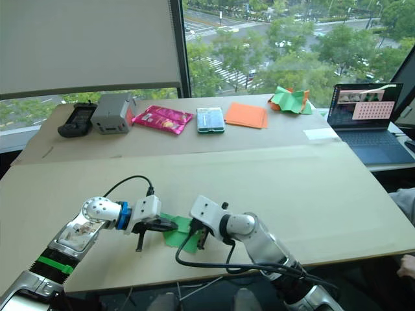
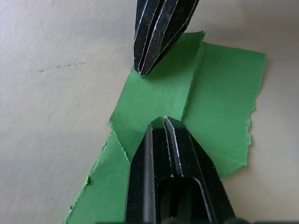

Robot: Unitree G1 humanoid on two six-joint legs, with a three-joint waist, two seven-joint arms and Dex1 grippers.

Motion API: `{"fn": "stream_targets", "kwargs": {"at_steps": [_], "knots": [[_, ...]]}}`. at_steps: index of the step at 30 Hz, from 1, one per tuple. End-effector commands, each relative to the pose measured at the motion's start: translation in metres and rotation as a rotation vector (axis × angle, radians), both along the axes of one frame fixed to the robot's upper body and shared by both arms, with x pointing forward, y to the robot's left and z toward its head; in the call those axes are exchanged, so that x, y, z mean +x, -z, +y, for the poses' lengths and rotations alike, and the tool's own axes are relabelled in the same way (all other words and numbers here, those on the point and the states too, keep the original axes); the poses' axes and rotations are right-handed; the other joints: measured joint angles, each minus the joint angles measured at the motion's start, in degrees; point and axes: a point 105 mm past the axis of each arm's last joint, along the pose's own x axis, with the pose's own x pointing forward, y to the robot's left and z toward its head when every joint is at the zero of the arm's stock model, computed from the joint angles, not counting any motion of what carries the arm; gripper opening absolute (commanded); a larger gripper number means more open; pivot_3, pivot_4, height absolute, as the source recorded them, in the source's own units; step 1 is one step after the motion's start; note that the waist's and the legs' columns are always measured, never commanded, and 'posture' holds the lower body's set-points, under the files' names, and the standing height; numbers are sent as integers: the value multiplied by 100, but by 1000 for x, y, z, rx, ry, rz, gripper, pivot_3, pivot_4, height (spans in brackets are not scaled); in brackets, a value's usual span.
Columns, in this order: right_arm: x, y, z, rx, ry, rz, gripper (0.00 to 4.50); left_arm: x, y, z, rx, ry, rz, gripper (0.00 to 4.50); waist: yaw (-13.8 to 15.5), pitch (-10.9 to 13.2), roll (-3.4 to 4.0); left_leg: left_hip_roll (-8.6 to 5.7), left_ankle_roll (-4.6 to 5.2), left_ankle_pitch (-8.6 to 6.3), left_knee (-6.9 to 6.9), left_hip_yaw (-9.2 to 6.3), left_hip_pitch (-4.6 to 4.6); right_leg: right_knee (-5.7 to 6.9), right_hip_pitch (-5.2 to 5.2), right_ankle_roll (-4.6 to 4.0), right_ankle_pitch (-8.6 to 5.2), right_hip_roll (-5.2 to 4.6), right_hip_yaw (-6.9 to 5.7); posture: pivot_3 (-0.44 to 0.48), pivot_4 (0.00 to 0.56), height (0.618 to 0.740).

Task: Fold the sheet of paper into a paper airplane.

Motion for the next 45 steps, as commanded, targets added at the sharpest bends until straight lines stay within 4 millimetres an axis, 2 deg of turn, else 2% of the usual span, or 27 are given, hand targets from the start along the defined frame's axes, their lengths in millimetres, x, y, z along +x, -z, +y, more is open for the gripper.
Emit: {"fn": "stream_targets", "kwargs": {"at_steps": [1, 6, 19, 27, 30, 36, 37, 38, 40, 41, 43, 45], "knots": [[-4, 21, -7, -64, 25, 72, 25, -10, 30, 26, 109, -69, 111, 0, -5, -7, 6, 0, 0, 0, 0, 0, 1, 1, 1, 0, 0, 0, 0, 0, 150, 706], [-4, 21, -7, -65, 22, 74, 25, -11, 33, 34, 109, -106, 129, 0, -16, -10, 10, 1, 0, 0, 0, -1, 2, 1, 1, 0, 0, 1, 0, 0, 150, 706], [-3, 22, -6, -67, 19, 80, 25, -15, 30, 71, 171, -193, 132, 0, -97, -22, 30, 1, 1, -1, -2, -1, 4, 2, 1, 0, 0, -2, -1, 0, 150, 706], [-3, 22, -6, -69, 15, 79, 25, -12, 25, 77, 161, -224, 115, 0, -113, -23, 33, 1, 1, -2, -3, -1, 3, 1, -1, 0, 0, -2, -1, 0, 150, 706], [0, 14, -4, -46, 15, 38, 25, -6, 13, 76, 125, -249, 86, 0, -117, -22, 33, 1, 1, -2, -4, -1, 3, 1, -2, 0, 0, -2, -1, 0, 150, 706], [3, -25, 0, 50, -22, -64, 25, 0, -19, 76, 0, -313, 55, 0, -122, 17, 5, 2, 1, -1, -8, -1, -14, 3, -25, 0, 0, 0, -1, 0, 150, 706], [2, -31, -1, 58, -27, -79, 605, 1, -25, 76, -27, -326, 51, 0, -118, 25, -1, 2, 2, -1, -8, -1, -21, 3, -31, 0, 0, 0, -1, 0, 150, 706], [2, -37, -2, 69, -35, -88, 715, 1, -30, 75, -54, -334, 53, 0, -113, 30, -8, 2, 2, -1, -7, 0, -34, 4, -42, 0, 0, 0, -1, 0, 150, 706], [0, -44, -3, 84, -42, -93, 1531, -1, -36, 73, -82, -340, 63, 0, -103, 33, -19, 2, 8, 3, -6, 0, -73, 8, -76, 0, 2, 4, 0, 0, 150, 706], [-1, -50, -4, 107, -36, -93, 1925, -4, -38, 72, -92, -339, 71, 0, -97, 35, -24, 2, 41, 23, -5, -2, -89, 11, -83, 1, 4, 8, 1, 0, 150, 706], [-2, -61, -6, 147, -25, -93, 2583, -12, -39, 71, -104, -330, 80, 0, -89, 35, -26, 2, 54, 31, -5, -2, -90, 15, -83, 2, 6, 9, 3, 0, 150, 706], [-1, -63, -9, 161, -3, -77, 3292, -17, -42, 68, -120, -326, 83, 0, -76, 36, -26, 2, 51, 30, -6, -1, -89, 15, -83, 1, 6, 9, 4, 0, 150, 706]]}}
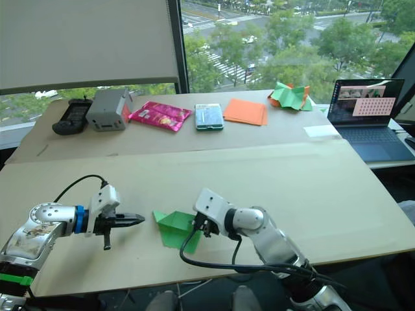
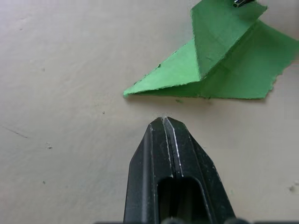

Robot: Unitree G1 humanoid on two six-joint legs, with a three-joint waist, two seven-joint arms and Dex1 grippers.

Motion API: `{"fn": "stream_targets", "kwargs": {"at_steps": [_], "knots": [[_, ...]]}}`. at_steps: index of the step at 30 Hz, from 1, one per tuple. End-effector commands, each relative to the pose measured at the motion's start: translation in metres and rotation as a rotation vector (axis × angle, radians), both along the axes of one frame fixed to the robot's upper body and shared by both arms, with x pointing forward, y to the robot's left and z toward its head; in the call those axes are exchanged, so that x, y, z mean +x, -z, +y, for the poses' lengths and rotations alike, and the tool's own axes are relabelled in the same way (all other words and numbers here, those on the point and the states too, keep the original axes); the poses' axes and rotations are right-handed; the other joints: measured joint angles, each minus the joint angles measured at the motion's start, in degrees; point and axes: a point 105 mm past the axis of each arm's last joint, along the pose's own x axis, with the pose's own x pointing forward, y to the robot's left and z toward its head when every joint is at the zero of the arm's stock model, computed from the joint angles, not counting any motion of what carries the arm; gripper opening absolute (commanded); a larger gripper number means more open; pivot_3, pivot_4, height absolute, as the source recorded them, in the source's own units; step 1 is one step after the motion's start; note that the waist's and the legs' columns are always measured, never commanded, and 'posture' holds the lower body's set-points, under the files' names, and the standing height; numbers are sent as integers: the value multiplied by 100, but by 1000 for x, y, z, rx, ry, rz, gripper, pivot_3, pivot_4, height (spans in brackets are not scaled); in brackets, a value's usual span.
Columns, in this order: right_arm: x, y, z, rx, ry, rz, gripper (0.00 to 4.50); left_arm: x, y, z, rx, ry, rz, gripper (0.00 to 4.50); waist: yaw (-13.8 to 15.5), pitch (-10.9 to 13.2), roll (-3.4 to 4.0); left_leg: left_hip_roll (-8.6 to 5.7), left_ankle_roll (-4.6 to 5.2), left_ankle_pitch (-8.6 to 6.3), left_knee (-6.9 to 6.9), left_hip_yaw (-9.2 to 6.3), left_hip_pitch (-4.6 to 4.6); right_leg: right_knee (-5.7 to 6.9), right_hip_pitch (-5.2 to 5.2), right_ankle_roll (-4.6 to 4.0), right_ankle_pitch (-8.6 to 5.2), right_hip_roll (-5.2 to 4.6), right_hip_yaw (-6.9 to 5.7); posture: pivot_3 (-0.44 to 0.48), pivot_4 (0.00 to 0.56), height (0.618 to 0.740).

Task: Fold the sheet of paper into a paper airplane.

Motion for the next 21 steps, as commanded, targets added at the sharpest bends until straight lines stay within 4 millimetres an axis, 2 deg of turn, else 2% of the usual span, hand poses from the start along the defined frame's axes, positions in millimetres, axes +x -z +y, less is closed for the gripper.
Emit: {"fn": "stream_targets", "kwargs": {"at_steps": [1, 3, 10, 14, 17, 21], "knots": [[1, -16, -4, 54, 30, -10, 3636, -5, -17, -5, -36, 12, -39, 0, 20, 0, -2, 0, -2, -1, 0, 0, 1, 0, 1, 0, 0, 0, 0, 0, 150, 706], [4, -7, -10, 38, 56, 22, 4284, -8, -25, -11, -81, 13, -47, 0, 53, 6, -9, 0, -26, -16, 0, 0, 0, -3, -2, 0, 0, -1, -1, 0, 150, 706], [3, 10, -12, 52, 63, 109, 4284, -8, -32, -14, -103, -13, -67, 0, 122, 21, -9, -1, -43, -27, 7, 5, 0, -16, -5, -2, -1, -7, -1, 0, 150, 706], [2, 14, -10, 92, 58, 160, 4284, -8, -32, -15, -100, -13, -80, 0, 117, 21, -9, 0, -42, -26, 8, 5, 0, -13, -6, -2, -1, -4, 0, 0, 150, 706], [2, 18, -12, 98, 67, 186, 3436, -10, -31, -16, -102, -3, -85, 0, 122, 20, -10, 0, -35, -22, 8, 4, -1, -10, -4, -2, -1, -1, 1, 0, 150, 706], [2, 19, -13, 100, 69, 191, 2060, -10, -33, -19, -117, 1, -91, 0, 121, 20, -10, -1, -30, -19, 8, 4, -1, -10, -3, -2, -1, -1, 3, 0, 150, 706]]}}
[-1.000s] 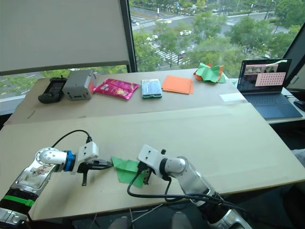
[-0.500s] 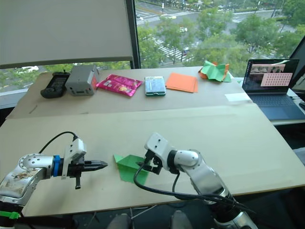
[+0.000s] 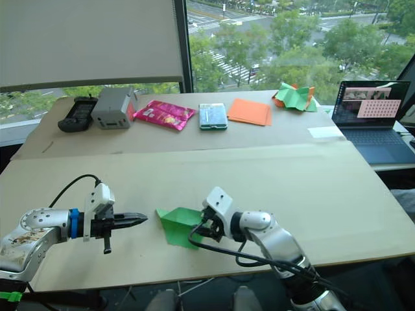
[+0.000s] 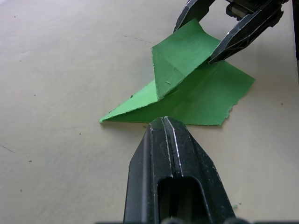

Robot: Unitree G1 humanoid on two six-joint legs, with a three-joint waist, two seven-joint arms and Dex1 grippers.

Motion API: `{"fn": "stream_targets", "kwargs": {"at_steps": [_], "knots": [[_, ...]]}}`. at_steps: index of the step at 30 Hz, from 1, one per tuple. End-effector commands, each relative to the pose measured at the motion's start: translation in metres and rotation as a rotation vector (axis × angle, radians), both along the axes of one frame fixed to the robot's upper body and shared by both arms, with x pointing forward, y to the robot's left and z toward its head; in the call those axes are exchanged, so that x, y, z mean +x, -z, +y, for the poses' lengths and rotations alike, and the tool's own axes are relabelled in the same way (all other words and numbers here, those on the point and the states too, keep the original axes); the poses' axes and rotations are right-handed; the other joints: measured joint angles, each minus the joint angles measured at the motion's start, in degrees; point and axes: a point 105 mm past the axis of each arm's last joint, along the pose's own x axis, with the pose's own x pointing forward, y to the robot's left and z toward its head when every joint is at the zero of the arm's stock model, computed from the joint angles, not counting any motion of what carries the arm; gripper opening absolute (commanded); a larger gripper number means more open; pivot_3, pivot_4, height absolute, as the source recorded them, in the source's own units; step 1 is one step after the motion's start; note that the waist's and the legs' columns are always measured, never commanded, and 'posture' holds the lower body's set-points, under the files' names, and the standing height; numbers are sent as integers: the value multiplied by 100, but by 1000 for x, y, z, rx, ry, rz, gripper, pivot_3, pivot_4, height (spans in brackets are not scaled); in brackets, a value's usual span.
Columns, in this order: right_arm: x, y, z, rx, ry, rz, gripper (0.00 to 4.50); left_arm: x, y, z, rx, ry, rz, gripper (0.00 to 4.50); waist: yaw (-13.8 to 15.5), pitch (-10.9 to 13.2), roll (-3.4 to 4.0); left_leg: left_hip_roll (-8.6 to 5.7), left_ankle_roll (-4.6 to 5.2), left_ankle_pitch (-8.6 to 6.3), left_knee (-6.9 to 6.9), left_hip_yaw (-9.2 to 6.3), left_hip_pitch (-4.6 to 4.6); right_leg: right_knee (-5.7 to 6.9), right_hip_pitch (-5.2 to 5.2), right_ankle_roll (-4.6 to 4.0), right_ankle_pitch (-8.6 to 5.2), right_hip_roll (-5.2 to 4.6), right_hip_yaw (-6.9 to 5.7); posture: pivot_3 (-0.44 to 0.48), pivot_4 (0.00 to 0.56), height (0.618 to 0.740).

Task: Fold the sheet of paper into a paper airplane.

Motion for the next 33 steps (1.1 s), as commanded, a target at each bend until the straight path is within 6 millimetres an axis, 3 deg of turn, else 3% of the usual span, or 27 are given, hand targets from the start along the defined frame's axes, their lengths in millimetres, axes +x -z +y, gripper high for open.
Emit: {"fn": "stream_targets", "kwargs": {"at_steps": [1, 6, 20, 28, 33], "knots": [[1, -8, 1, 36, -3, -19, 1686, 0, -12, -4, -20, 17, -51, 0, -1, 0, 0, 0, 0, 0, 0, 0, 0, 0, 0, 0, 0, 0, 0, 0, 150, 706], [-1, -8, 1, 53, 2, -10, 14, 0, -15, -10, -46, 30, -58, 0, 4, 0, 0, 0, -1, -1, 1, 0, 1, 0, 0, 0, 0, 0, 1, 0, 150, 706], [0, -13, -5, 6, -7, -79, 14, 4, -15, -12, -54, 28, -68, 0, 7, -3, -2, -1, 3, 2, 6, 1, 1, 3, 7, 0, 0, 3, 5, 0, 150, 706], [-1, -20, -4, -55, -38, -201, 2617, 4, -13, -12, -47, 28, -65, 0, 4, -4, -3, -1, 13, 8, 6, 0, 1, 5, 7, 1, 0, 4, 5, 0, 150, 706], [-4, -34, -8, 18, -28, -190, 2617, 3, -14, -12, -43, 28, -64, 0, 7, -4, -4, 0, 32, 20, 6, 0, 1, 6, 8, 1, 1, 6, 8, 0, 150, 706]]}}
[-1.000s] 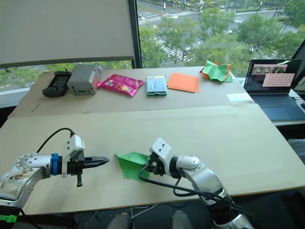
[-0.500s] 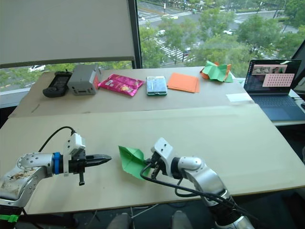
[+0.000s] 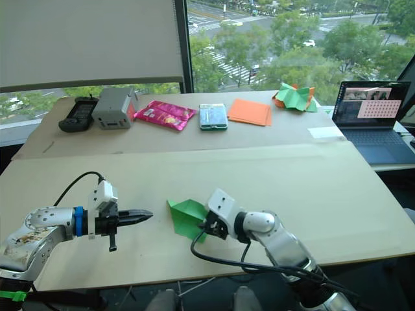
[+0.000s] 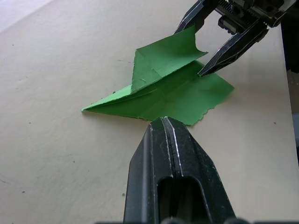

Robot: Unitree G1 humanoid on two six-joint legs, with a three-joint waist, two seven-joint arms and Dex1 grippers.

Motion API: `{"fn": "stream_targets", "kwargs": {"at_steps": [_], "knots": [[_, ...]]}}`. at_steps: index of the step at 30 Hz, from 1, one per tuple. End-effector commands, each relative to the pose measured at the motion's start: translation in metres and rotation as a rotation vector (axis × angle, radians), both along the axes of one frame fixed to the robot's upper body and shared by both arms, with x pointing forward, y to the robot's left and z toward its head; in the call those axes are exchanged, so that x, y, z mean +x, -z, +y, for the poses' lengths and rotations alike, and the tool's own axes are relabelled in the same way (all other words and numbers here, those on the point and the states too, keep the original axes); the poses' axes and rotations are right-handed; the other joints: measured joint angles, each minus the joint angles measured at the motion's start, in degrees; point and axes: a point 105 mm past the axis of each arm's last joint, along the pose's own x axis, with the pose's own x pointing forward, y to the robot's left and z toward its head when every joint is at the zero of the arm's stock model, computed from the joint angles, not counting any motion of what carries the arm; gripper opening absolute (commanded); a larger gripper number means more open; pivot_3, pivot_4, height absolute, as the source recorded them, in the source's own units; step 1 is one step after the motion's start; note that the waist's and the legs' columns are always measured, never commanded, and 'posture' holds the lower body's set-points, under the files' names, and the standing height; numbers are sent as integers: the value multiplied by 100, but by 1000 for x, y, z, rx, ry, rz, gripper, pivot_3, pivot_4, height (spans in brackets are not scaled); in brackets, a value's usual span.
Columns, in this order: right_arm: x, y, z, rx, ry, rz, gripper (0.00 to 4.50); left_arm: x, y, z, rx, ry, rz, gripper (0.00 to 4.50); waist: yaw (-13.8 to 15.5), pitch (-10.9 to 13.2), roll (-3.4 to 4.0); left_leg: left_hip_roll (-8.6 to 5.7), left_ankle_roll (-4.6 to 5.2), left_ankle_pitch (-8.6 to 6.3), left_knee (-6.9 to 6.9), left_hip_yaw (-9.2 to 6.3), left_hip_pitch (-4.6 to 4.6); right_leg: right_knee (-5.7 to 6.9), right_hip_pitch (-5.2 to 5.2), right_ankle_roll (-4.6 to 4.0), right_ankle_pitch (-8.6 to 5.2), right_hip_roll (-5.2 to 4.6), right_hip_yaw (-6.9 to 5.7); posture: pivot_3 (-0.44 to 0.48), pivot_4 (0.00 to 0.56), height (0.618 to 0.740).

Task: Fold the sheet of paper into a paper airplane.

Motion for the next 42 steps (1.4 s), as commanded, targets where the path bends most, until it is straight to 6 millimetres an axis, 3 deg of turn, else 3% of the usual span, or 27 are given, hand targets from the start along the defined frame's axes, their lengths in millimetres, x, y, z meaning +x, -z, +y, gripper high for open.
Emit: {"fn": "stream_targets", "kwargs": {"at_steps": [1, 7, 12, 19, 20, 26, 29, 35, 39, 42], "knots": [[0, -23, -3, 100, 10, -18, 2617, 1, -7, -1, 8, 12, -37, 0, 2, 0, -1, 0, 0, 0, 0, 0, 0, 0, 0, 0, 0, 0, 0, 0, 150, 706], [15, -11, -20, 205, 145, 199, 2617, 1, -7, -2, 15, 14, -38, 0, 1, -2, -2, 0, 1, 0, 1, 0, 2, 2, 5, -1, 0, 1, 2, 0, 150, 706], [11, 1, -19, 300, 164, 388, 2617, 0, -6, -2, 15, 13, -37, 0, -3, -2, -1, -1, 4, 3, 2, 1, 0, 8, 6, -4, 3, 8, 14, 0, 150, 706], [8, 1, -13, 361, 152, 426, 2617, -1, -6, -2, 13, 7, -35, 0, -8, -2, 0, 2, 7, 4, 1, -6, 7, 33, 3, -6, 5, 28, 33, 0, 150, 706], [8, 0, -12, 363, 151, 425, 2084, -1, -5, -2, 13, 6, -35, 0, -8, -2, 0, 2, 6, 4, 1, -7, 7, 34, 3, -6, 5, 28, 33, 0, 150, 706], [7, -1, -11, 377, 154, 418, 50, -2, -4, -3, 12, 6, -34, 0, -5, -2, 0, 2, 6, 4, 2, -7, 5, 34, 4, -6, 5, 28, 34, 0, 150, 706], [8, -1, -11, 348, 148, 392, 16, -2, -4, -2, 15, 5, -33, 0, -8, -3, 0, 2, 7, 4, 2, -7, 5, 34, 5, -6, 5, 29, 34, 0, 150, 706], [13, -30, -9, 276, 84, 87, 16, 3, -5, -1, 15, -11, -48, 0, -7, -2, 1, 1, 6, 4, 2, -7, 4, 35, 3, -6, 5, 30, 35, 0, 150, 706], [5, -62, 5, 103, -72, -321, 16, 7, -10, 0, -13, -28, -54, 0, -8, -2, 2, 1, 6, 3, 2, -6, 4, 34, -1, -6, 5, 30, 35, 0, 150, 706], [-1, -76, 17, -204, -250, -869, 16, 12, -13, 3, -37, -44, -56, 0, -8, -2, 3, 1, 4, 2, 2, -5, 15, 32, 1, -5, 5, 31, 35, 0, 150, 706]]}}
